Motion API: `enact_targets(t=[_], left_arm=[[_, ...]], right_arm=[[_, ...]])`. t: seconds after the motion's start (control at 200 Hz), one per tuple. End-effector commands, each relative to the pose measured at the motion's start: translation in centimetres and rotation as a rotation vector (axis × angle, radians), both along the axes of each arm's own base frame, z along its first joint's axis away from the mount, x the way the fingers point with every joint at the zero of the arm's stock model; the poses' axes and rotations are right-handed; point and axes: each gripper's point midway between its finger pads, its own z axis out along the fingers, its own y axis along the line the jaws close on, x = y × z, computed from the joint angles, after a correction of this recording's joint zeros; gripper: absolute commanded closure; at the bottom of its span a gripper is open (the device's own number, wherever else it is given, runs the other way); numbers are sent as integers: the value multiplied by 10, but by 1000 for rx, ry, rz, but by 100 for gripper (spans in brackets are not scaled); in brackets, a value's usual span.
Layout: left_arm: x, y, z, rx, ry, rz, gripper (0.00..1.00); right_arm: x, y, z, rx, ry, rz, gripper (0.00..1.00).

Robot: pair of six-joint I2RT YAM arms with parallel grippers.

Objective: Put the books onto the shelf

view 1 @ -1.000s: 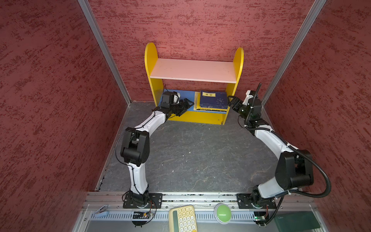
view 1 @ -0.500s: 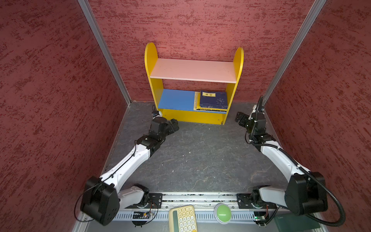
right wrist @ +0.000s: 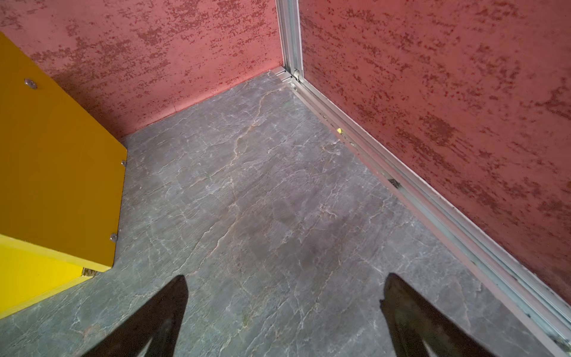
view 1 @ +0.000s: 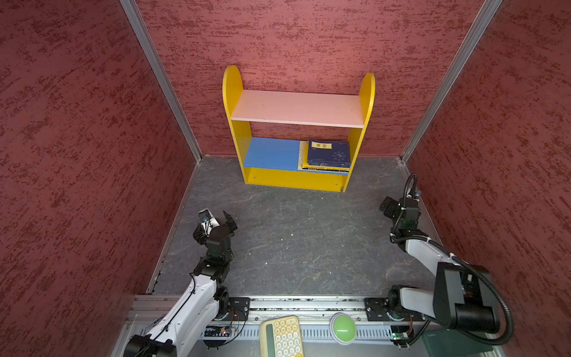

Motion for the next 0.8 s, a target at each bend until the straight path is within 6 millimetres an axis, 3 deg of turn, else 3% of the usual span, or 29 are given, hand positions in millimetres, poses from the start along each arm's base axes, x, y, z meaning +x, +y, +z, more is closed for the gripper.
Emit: enact_targets(t=[0.0, 0.09, 0.205, 0.256, 0.536, 0.797], left_arm=[[12, 4, 13, -7, -99, -17, 1], [22, 7, 5, -5, -91, 5, 1], [45, 6, 5, 8, -86, -15, 1], [58, 3, 4, 23, -69, -37, 0], [116, -23, -13, 79, 24, -219, 1], [128, -21, -26, -1, 90, -284, 1]], right_arm=[[17, -4, 33, -91, -171, 34, 1], [22, -8, 28, -72, -219, 31, 1], [35, 4, 16, -60, -198, 121, 1], [37, 5, 2, -52, -156, 129, 1], [24, 13, 9, -73, -236, 174, 1], [25, 17, 11, -77, -240, 198, 1]])
